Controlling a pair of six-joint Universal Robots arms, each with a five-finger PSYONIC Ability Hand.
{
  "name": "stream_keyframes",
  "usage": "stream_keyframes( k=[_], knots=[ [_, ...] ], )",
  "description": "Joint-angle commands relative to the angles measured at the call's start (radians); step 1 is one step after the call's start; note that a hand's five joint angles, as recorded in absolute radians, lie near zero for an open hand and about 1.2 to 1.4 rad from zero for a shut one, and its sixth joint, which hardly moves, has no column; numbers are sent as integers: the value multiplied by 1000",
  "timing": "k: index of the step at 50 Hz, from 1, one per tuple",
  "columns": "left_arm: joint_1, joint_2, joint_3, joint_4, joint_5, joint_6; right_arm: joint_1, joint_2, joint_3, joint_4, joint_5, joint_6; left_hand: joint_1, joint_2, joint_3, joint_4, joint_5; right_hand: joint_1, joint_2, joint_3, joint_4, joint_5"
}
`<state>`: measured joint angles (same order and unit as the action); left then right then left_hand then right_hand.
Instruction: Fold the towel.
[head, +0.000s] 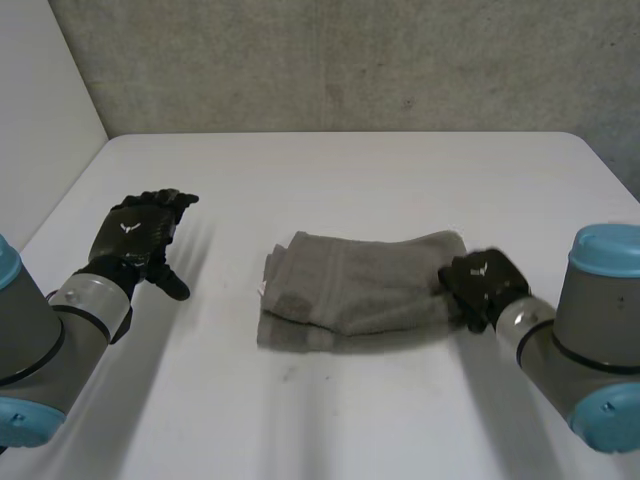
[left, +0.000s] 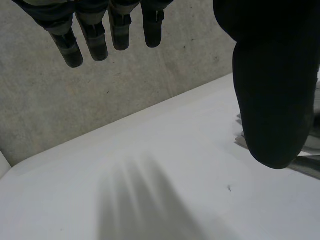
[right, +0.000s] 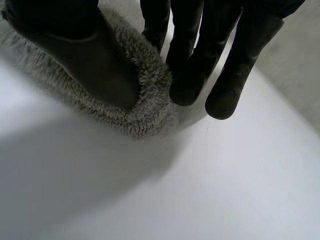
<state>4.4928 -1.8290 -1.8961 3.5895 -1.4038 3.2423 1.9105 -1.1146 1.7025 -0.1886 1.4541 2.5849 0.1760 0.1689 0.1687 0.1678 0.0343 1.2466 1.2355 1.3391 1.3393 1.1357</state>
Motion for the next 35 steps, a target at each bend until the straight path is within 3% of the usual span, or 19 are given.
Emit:
stream_keyframes(
  k=[1,3,7,9,14,18,19,20,21,22,27,31,35],
  knots=[
    [-3,8,2,0,-1,-3,74,-34,-133,-46,3,6,2,9,10,10,-31,150,161,57,57,86],
    [-17,22,5,-2,-1,-3,207,19,-246,-26,-14,0,2,9,10,10,-31,150,161,57,57,86],
    [-40,54,19,-2,-3,-1,326,99,-374,24,-37,-26,2,9,10,10,-31,150,161,57,57,86],
    [-46,83,25,0,-3,-3,404,186,-498,136,-99,-78,2,9,10,10,-31,150,161,57,57,86],
    [-63,163,92,0,-4,-13,470,312,-644,292,-155,-126,2,9,10,10,-31,150,161,57,57,86],
    [-81,168,144,-6,-7,-41,479,346,-689,334,-126,-121,2,9,10,10,-31,150,161,57,57,86],
    [-90,162,170,-11,-7,-61,479,342,-692,324,-86,-109,2,9,10,10,-31,-6,5,-99,-99,-70],
    [-90,162,170,-11,-7,-61,472,320,-679,287,-34,-86,2,9,10,10,-31,-534,-523,-626,-627,-597],
    [-99,152,195,-15,-7,-84,472,320,-679,287,-34,-86,2,9,10,10,-31,-539,-528,-632,-632,-603],
    [-110,145,216,-20,-9,-108,466,279,-649,227,24,-48,5,12,12,13,-28,-1072,-1061,-1165,-1165,-1136],
    [-142,84,267,-57,-30,-182,443,91,-464,11,140,88,2,9,10,11,-31,-1072,-1061,-1165,-1165,-1136],
    [-164,39,284,-84,-47,-225,414,-49,-307,-133,135,162,5,12,12,13,-28,-1072,-1061,-1165,-1165,-1136],
    [-184,-48,302,-126,-53,-278,387,-71,-273,-129,132,178,11,18,18,19,-22,-1072,-1061,-1165,-1165,-1136]
  ],
)
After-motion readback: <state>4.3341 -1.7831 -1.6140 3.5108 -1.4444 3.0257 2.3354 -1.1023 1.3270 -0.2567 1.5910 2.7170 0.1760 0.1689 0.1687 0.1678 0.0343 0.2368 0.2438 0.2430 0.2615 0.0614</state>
